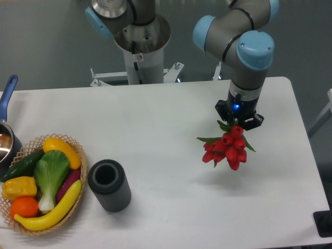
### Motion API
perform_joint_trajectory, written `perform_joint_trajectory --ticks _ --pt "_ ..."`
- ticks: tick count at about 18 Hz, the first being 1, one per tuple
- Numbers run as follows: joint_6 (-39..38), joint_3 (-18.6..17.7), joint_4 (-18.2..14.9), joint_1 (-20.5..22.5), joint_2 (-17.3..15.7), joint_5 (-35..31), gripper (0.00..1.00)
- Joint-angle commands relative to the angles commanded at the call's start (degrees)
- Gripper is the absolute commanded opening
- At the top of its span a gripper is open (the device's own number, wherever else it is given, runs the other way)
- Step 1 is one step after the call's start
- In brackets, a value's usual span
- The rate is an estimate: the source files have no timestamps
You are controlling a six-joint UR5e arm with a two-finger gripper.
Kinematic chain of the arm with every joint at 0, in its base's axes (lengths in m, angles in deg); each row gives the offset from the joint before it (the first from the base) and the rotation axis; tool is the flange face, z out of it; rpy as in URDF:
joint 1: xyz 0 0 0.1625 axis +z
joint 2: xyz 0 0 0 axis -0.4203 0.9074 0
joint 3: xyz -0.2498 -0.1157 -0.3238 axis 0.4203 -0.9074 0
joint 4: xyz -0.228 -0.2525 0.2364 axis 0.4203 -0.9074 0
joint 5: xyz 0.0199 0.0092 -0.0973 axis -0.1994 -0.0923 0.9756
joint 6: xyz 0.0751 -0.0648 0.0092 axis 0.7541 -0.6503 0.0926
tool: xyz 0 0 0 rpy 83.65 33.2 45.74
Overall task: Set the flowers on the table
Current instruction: 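Lower the held red tulip bunch toward the table surface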
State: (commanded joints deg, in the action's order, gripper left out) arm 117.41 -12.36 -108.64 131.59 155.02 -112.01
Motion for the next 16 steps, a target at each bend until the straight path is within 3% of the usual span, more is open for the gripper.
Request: perform_joint_trajectory --ticks 7,11,16 --pt "-0.3 -0.3 -0.1 -0.1 0.0 -0.2 0.04" --pt "-0.4 -2.6 0.4 -0.2 0.3 0.0 0.03" --pt "-0.4 -3.0 0.5 -1.4 2.1 0.1 0.04"
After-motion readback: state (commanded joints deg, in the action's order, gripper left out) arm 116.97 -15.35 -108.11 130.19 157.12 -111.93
